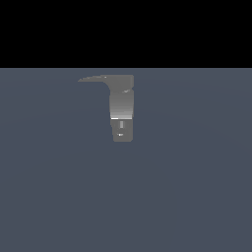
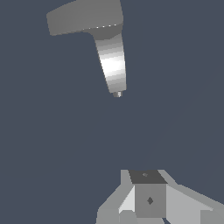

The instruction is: Turn on the faucet by rotating a designated handle.

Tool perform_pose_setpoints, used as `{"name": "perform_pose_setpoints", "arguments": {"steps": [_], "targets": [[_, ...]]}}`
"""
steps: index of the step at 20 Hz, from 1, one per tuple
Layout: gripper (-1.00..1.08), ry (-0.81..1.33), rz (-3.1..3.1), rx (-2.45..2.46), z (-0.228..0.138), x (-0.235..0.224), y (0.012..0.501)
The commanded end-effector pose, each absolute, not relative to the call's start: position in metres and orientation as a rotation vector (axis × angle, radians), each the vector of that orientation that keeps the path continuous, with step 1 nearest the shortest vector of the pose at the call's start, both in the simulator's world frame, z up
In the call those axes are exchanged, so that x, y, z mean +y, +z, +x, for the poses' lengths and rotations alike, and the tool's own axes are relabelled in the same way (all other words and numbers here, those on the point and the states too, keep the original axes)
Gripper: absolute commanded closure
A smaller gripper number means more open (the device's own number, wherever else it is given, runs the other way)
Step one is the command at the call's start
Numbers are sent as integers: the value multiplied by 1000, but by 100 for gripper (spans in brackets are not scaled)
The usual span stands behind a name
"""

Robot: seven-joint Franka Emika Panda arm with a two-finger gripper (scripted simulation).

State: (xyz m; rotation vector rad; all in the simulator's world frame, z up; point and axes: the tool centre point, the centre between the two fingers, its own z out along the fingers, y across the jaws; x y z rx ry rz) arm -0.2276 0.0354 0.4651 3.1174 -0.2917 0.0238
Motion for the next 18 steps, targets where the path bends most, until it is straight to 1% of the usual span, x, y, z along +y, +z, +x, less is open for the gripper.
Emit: {"name": "perform_pose_setpoints", "arguments": {"steps": [1,18], "targets": [[108,22,3110,-367,-221,47,458],[108,14,3014,-880,-155,118,407]]}}
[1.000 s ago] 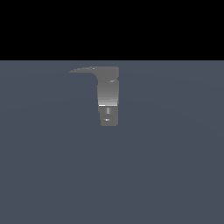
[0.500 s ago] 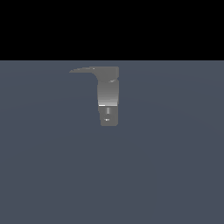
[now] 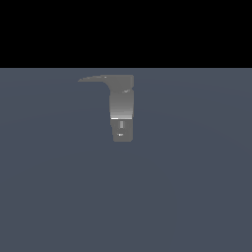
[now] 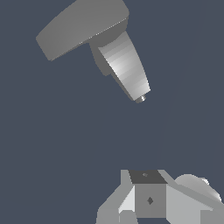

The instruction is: Turn on the faucet by rotating a designated handle.

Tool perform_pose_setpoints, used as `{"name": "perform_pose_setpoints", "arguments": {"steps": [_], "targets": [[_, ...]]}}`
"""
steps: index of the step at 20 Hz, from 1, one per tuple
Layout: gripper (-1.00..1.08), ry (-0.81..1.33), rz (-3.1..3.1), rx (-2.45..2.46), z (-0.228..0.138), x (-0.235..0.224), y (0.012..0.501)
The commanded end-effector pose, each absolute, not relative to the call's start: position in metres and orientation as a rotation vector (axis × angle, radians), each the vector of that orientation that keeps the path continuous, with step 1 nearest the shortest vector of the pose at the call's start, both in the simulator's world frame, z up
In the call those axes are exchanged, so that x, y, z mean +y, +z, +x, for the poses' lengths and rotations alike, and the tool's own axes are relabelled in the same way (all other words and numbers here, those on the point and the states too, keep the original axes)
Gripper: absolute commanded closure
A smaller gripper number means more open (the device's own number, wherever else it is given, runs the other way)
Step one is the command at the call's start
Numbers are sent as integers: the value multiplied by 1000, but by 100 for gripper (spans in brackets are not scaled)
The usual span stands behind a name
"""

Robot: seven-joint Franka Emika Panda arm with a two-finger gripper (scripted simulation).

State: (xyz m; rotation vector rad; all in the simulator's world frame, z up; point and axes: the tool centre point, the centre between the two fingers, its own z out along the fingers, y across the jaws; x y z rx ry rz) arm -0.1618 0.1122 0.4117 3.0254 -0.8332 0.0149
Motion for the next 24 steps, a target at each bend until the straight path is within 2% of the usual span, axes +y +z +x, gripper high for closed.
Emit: {"name": "perform_pose_setpoints", "arguments": {"steps": [1,24], "targets": [[108,14,3005,-910,-150,121,404],[108,5,2742,-1544,-33,170,340]]}}
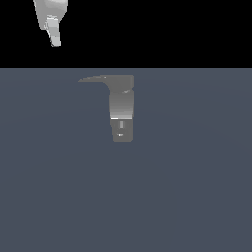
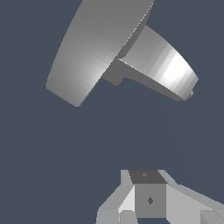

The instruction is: Turn on the faucet by rotating a designated handle.

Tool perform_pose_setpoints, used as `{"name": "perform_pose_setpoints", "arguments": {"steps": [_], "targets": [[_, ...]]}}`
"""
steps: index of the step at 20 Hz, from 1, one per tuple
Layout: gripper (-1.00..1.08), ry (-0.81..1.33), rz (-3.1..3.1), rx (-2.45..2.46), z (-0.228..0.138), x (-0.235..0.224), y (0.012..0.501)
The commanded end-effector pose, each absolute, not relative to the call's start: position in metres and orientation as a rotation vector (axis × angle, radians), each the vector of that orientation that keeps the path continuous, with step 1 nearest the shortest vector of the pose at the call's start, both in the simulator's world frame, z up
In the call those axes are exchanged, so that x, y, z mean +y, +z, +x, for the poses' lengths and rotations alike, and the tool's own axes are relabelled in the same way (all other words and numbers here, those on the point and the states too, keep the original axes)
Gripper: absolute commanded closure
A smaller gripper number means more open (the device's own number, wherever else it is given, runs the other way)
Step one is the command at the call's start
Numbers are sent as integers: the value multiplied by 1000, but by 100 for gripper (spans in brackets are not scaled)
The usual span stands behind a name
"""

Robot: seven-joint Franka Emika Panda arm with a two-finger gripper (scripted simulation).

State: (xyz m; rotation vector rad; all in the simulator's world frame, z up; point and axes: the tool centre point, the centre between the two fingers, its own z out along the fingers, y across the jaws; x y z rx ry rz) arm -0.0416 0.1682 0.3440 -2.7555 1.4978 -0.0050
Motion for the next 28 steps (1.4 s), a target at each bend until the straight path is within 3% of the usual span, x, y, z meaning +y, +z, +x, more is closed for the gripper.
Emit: {"name": "perform_pose_setpoints", "arguments": {"steps": [1,28], "targets": [[108,-5,-2717,1565,-28,171,337],[108,-4,-2187,2258,132,144,256]]}}
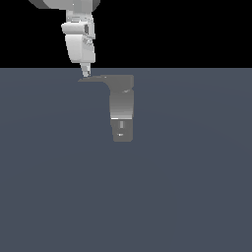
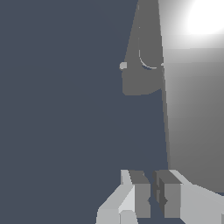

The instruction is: Turn on the faucet by rotating a designated handle.

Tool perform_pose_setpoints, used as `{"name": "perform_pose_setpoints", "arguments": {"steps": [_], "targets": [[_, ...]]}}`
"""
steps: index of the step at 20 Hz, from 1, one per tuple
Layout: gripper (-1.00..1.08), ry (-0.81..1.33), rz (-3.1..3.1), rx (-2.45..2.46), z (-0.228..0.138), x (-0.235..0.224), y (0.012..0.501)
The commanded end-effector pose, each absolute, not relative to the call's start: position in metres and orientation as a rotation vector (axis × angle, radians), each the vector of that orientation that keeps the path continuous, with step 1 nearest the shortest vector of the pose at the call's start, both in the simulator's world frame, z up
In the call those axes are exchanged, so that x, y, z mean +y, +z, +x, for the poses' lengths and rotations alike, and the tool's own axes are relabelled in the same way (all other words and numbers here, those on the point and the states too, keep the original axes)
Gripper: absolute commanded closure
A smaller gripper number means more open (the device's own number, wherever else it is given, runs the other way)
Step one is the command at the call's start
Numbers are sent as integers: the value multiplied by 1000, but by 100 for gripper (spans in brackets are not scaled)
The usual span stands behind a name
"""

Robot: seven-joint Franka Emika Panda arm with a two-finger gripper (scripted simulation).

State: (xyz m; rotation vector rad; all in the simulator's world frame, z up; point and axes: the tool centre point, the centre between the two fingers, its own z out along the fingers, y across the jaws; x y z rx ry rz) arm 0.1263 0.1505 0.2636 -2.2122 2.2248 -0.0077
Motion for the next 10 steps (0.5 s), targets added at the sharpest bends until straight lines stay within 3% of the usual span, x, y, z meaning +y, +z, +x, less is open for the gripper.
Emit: {"name": "perform_pose_setpoints", "arguments": {"steps": [1,10], "targets": [[108,-4,-2174,2270,135,143,255],[108,-1,-2116,2323,149,135,248]]}}
